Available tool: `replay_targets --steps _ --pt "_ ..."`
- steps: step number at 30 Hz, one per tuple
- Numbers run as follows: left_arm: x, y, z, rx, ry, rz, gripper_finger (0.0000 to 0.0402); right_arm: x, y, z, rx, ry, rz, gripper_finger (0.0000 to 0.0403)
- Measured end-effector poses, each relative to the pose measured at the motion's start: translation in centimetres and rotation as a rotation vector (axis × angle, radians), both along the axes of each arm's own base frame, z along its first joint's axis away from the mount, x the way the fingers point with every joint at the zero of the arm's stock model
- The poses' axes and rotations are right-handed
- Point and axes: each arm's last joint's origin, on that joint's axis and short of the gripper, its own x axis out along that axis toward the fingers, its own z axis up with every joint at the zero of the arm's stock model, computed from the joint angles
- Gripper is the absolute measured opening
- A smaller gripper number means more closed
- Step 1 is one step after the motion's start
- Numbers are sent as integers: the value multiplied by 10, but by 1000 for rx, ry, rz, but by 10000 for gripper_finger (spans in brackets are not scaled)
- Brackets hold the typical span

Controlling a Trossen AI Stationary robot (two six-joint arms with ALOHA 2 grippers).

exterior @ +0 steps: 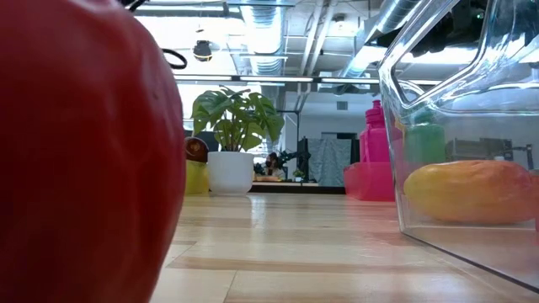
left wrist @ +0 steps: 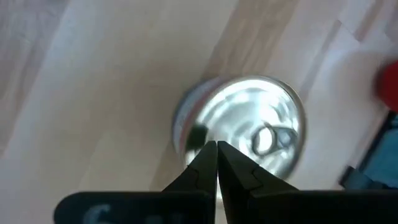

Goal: Pick & Place Food Item
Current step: Put the blue pink tuna can into the transparent bin

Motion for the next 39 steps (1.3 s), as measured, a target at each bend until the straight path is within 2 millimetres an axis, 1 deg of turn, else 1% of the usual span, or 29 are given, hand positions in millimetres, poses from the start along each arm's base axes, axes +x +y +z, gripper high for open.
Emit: replay_targets --steps 5,8,10,13,20,27,32,35,39 --pt "8 3 -12 30 27 17 0 0 0 0 0 0 0 15" --pt "11 10 -16 31 41 44 0 0 0 0 0 0 0 15" --pt "14 17 -15 55 24 78 0 0 0 0 0 0 0 15" --pt "17 28 -12 152 -27 140 0 0 0 0 0 0 0 15" --pt "28 51 -10 347 -148 153 0 0 0 0 0 0 0 15" --pt "40 72 -6 423 -259 153 0 0 0 0 0 0 0 15" --pt "41 86 -8 511 -275 199 0 0 0 0 -1 0 0 15" --pt "41 88 -8 514 -279 209 0 0 0 0 -1 0 0 15" --pt "39 79 1 465 -326 173 0 0 0 0 -8 2 0 15"
